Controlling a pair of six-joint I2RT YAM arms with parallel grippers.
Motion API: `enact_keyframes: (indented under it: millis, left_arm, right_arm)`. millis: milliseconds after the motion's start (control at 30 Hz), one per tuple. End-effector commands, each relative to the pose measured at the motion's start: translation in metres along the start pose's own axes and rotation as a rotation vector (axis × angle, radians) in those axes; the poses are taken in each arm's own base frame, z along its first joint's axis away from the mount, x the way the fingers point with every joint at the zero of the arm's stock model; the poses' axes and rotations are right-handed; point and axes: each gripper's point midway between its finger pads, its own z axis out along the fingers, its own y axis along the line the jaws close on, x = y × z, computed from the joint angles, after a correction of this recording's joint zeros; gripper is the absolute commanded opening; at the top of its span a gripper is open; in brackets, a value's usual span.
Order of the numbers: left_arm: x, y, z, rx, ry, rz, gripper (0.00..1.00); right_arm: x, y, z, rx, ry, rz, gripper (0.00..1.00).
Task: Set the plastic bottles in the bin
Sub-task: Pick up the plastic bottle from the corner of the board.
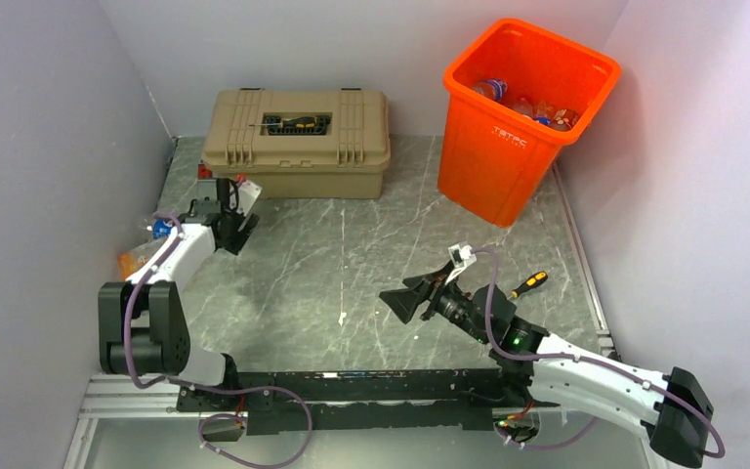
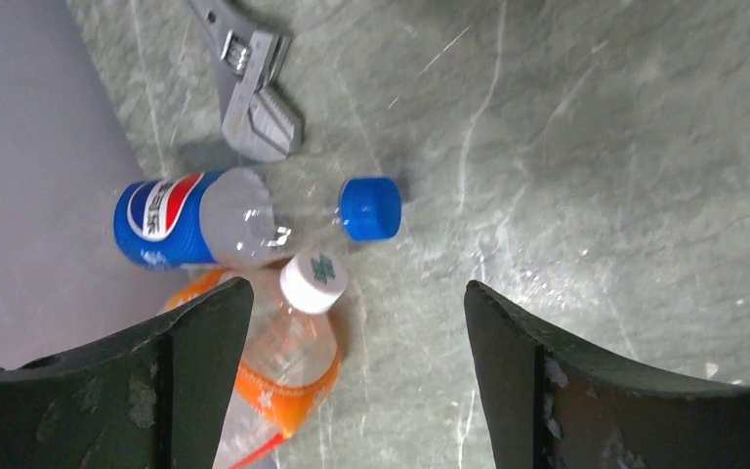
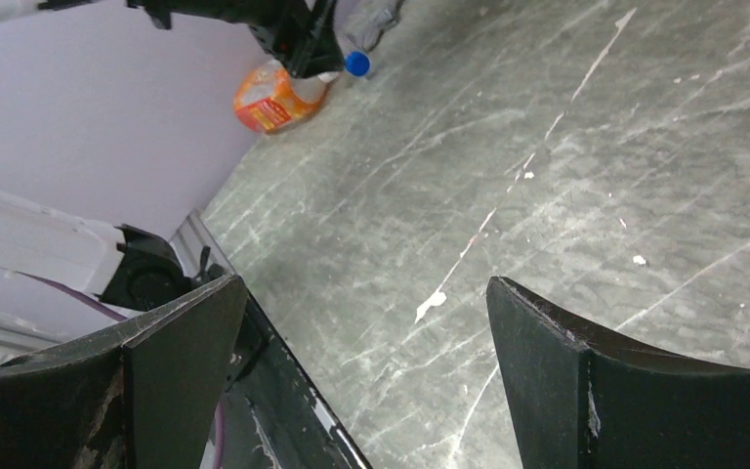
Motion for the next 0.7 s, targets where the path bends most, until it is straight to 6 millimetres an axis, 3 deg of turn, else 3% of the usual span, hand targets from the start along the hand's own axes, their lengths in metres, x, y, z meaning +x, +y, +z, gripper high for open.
enact_keyframes:
  millis: [0,100,233,667]
  left_arm:
    - [0.011,0.027,-0.019,-0.119,-0.005,-0.046,0.84]
    - [0.018,0.036,-0.019,-0.155,0.013,-0.058,0.81]
    - [0.032,0.032,-0.006,-0.160,0.074,-0.057,0.75]
    - [0.044,0.025,0.025,-0.160,0.128,-0.005,0.70]
  right_arm:
    - [-0.009,0.014,0.004,-0.063,-0.038,0.002,0.99]
    - [-0.007,0.014,0.005,-0.064,-0.032,0.000,0.99]
    - [-0.007,0.015,0.005,-0.067,-0.032,0.004,0.99]
    - [-0.006,0.007,0.002,-0.035,-0.038,-0.005,0.99]
